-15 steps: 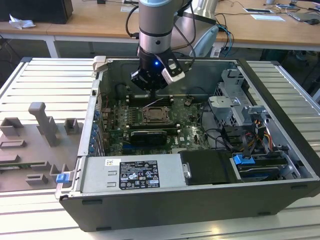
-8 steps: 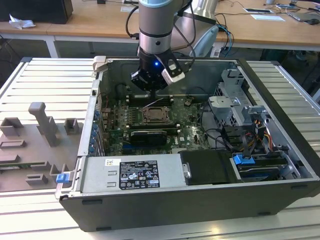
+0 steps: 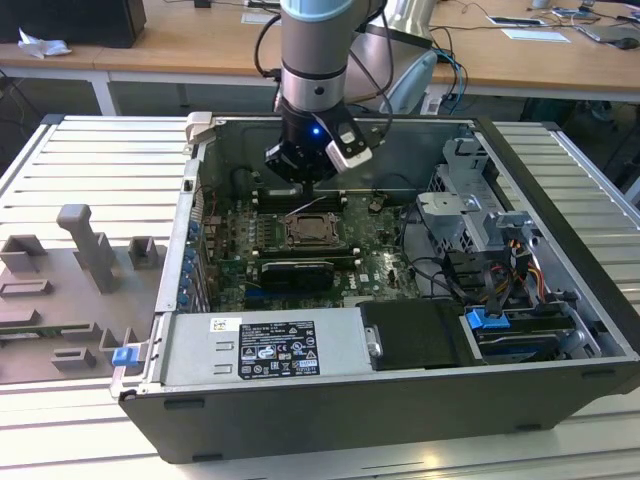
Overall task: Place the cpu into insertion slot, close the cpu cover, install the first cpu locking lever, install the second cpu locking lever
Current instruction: 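Install the first cpu locking lever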
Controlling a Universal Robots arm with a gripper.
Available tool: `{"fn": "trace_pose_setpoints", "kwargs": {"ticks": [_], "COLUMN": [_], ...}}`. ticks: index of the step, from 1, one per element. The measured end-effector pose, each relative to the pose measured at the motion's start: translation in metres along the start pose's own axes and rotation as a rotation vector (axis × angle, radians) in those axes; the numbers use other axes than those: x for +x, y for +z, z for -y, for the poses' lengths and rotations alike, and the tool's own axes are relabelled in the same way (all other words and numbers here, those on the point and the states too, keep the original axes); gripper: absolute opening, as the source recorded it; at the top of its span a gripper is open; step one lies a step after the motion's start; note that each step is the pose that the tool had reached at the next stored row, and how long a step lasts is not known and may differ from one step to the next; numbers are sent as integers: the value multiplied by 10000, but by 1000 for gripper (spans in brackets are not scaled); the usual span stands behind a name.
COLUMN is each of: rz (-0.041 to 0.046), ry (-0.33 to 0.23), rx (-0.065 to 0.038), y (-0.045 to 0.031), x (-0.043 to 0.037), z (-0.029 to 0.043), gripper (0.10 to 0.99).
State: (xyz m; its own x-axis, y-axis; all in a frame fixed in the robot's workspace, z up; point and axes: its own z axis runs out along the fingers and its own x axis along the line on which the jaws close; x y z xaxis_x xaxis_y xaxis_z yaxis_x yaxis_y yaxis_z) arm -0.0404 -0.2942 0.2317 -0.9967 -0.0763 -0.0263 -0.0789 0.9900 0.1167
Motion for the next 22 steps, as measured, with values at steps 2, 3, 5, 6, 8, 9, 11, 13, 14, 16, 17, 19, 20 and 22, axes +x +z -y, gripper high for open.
{"fn": "trace_pose_setpoints", "kwargs": {"ticks": [2, 3, 5, 6, 8, 9, 11, 13, 14, 16, 17, 19, 20, 22], "rz": [2, 3, 3, 3, 4, 4, 5, 4, 4, 4, 4, 6, 7, 11], "ry": [0, 1, 2, 2, 1, 1, 2, 2, 2, 1, 2, 16, 29, 58], "rx": [-10, -27, -43, -44, -44, -44, -45, -44, -44, -44, -44, -44, -43, -43], "y": [21, 28, 53, 62, 75, 82, 97, 114, 120, 142, 154, 175, 182, 194], "x": [-18, -23, -40, -48, -61, -66, -81, -106, -117, -148, -154, -160, -163, -174], "z": [-2, -2, -5, -8, -12, -14, -16, -14, -13, -9, -7, -4, -3, -1], "gripper": [106, 106, 106, 106, 106, 106, 106, 106, 106, 106, 106, 106, 106, 106]}}
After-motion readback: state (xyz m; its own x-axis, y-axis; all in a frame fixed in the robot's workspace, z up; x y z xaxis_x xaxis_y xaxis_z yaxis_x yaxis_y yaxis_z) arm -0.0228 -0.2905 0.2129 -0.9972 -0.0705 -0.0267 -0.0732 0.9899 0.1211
